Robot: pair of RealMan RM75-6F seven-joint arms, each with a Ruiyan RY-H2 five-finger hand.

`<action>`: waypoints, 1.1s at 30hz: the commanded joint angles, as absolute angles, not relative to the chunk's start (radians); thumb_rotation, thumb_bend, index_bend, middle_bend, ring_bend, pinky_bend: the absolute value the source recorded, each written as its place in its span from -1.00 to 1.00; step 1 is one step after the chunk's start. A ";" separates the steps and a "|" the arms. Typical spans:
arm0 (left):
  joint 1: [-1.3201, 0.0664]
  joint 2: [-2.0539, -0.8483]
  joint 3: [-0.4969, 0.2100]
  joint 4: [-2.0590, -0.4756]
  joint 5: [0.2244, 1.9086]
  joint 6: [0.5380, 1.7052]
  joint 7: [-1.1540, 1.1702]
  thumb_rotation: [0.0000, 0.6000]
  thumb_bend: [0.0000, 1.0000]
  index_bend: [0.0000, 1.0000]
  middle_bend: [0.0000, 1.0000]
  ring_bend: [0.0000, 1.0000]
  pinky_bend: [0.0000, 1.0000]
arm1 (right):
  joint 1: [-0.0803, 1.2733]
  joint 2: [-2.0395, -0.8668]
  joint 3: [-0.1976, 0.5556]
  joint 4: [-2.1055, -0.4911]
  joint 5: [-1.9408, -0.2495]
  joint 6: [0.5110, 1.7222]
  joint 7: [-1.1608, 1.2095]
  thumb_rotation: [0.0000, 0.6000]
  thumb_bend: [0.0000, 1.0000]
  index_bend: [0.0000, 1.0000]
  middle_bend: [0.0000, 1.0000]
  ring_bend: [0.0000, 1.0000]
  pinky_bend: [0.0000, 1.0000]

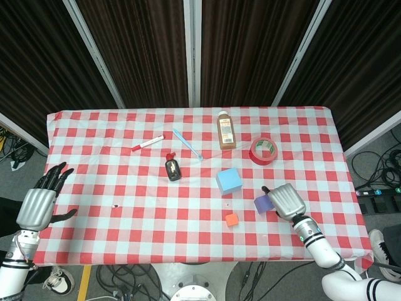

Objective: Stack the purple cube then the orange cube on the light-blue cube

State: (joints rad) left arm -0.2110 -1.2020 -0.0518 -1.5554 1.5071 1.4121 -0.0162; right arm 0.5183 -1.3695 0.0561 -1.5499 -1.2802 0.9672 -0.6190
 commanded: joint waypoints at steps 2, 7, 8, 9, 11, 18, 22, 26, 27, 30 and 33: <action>-0.211 -1.201 -0.051 -1.553 1.507 1.410 -0.017 1.00 -0.68 -0.69 -0.77 -0.87 -0.58 | 0.529 -1.390 0.057 -1.536 -1.267 0.961 -0.612 1.00 -0.87 -0.41 1.00 1.00 0.94; -0.212 -1.200 -0.051 -1.546 1.501 1.404 -0.025 1.00 -0.69 -0.69 -0.77 -0.87 -0.58 | 0.534 -1.410 0.056 -1.521 -1.262 0.969 -0.603 1.00 -0.87 -0.32 1.00 1.00 0.95; -0.211 -1.201 -0.051 -1.544 1.501 1.403 -0.027 1.00 -0.69 -0.69 -0.77 -0.87 -0.58 | 0.534 -1.414 0.056 -1.518 -1.262 0.972 -0.602 1.00 -0.87 -0.27 1.00 1.00 0.95; -0.211 -1.201 -0.050 -1.542 1.501 1.402 -0.029 1.00 -0.69 -0.69 -0.77 -0.87 -0.58 | 0.534 -1.418 0.054 -1.514 -1.263 0.975 -0.601 1.00 -0.87 -0.24 1.00 1.00 0.95; -0.211 -1.202 -0.049 -1.540 1.501 1.401 -0.031 1.00 -0.69 -0.69 -0.77 -0.87 -0.58 | 0.533 -1.423 0.050 -1.509 -1.264 0.979 -0.600 1.00 -0.87 -0.17 1.00 1.00 0.95; -0.208 -1.203 -0.046 -1.529 1.499 1.399 -0.043 1.00 -0.69 -0.69 -0.77 -0.87 -0.58 | 0.531 -1.437 0.045 -1.490 -1.265 0.993 -0.580 1.00 -0.82 0.00 1.00 1.00 0.95; -0.207 -1.203 -0.045 -1.527 1.500 1.398 -0.046 1.00 -0.69 -0.69 -0.77 -0.87 -0.58 | 0.530 -1.426 0.051 -1.504 -1.279 1.015 -0.565 1.00 -0.81 0.04 1.00 1.00 0.95; -0.209 -1.204 -0.045 -1.526 1.502 1.396 -0.046 1.00 -0.69 -0.69 -0.77 -0.87 -0.58 | 0.527 -1.375 0.073 -1.569 -1.286 1.054 -0.562 1.00 -0.80 0.05 1.00 1.00 0.95; -0.210 -1.204 -0.045 -1.527 1.504 1.397 -0.046 1.00 -0.69 -0.69 -0.77 -0.87 -0.58 | 0.527 -1.352 0.085 -1.601 -1.283 1.066 -0.564 1.00 -0.80 0.06 1.00 1.00 0.95; -0.211 -1.206 -0.046 -1.527 1.507 1.397 -0.047 1.00 -0.69 -0.69 -0.77 -0.87 -0.58 | 0.530 -1.288 0.120 -1.693 -1.256 1.087 -0.573 1.00 -0.80 0.08 1.00 1.00 0.95; -0.213 -1.208 -0.045 -1.527 1.509 1.395 -0.049 1.00 -0.69 -0.69 -0.77 -0.87 -0.58 | 0.542 -1.227 0.165 -1.792 -1.197 1.098 -0.605 1.00 -0.78 0.12 1.00 1.00 0.95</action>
State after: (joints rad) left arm -0.2132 -1.2081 -0.0456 -1.5270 1.5086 1.3952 -0.0487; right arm 0.5318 -1.2903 0.1179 -1.7061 -1.2493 1.0771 -0.5771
